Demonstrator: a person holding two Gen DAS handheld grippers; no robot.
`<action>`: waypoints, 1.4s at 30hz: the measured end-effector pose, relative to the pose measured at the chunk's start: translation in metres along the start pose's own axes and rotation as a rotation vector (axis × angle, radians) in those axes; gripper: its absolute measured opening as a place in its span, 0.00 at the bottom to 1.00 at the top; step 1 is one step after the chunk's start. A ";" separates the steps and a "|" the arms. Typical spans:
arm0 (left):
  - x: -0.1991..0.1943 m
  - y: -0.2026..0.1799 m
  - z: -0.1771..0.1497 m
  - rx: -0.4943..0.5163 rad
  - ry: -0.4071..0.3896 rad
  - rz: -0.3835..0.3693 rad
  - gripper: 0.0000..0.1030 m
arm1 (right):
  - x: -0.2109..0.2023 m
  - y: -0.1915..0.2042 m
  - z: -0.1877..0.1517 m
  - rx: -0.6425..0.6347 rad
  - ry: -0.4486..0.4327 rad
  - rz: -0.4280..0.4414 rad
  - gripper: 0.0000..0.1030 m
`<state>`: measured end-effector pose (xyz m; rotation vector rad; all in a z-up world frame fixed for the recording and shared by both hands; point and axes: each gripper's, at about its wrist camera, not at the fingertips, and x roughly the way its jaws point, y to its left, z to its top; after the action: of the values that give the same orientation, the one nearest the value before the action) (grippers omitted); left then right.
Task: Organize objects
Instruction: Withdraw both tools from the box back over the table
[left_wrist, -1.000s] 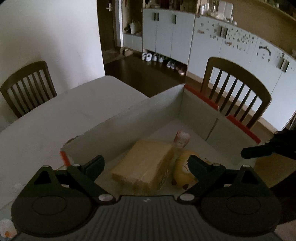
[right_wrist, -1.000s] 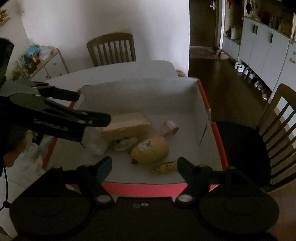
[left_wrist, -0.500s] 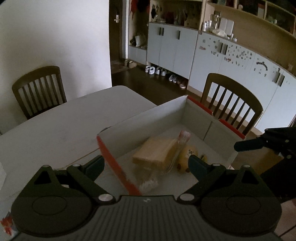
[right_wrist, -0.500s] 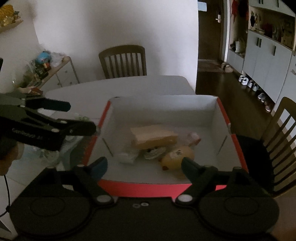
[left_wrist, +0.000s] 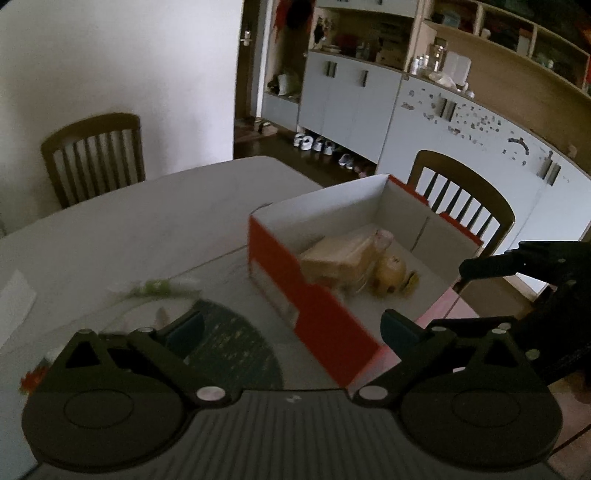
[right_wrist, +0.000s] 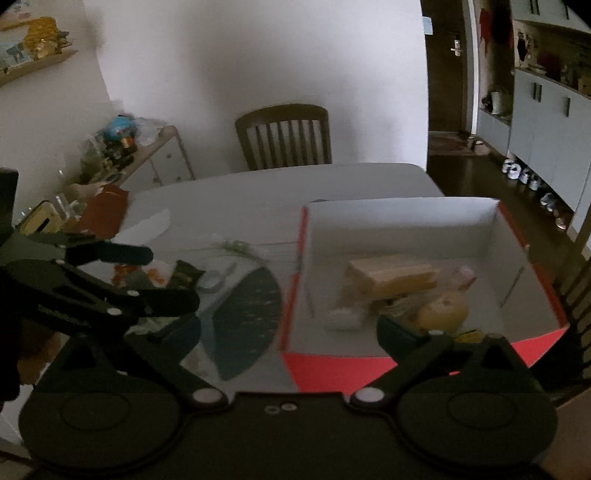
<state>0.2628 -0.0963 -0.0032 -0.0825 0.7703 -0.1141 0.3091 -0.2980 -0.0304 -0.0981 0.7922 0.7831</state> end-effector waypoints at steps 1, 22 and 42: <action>-0.003 0.005 -0.004 -0.010 0.001 0.002 0.99 | 0.001 0.006 -0.001 0.003 -0.003 0.004 0.99; -0.054 0.119 -0.079 -0.114 -0.013 0.197 0.99 | 0.040 0.089 -0.016 -0.028 0.048 -0.019 0.99; -0.038 0.197 -0.105 -0.124 -0.010 0.347 0.99 | 0.116 0.138 -0.021 -0.158 0.166 0.006 0.99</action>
<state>0.1767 0.1000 -0.0754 -0.0655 0.7713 0.2637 0.2555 -0.1372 -0.0954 -0.3053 0.8869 0.8499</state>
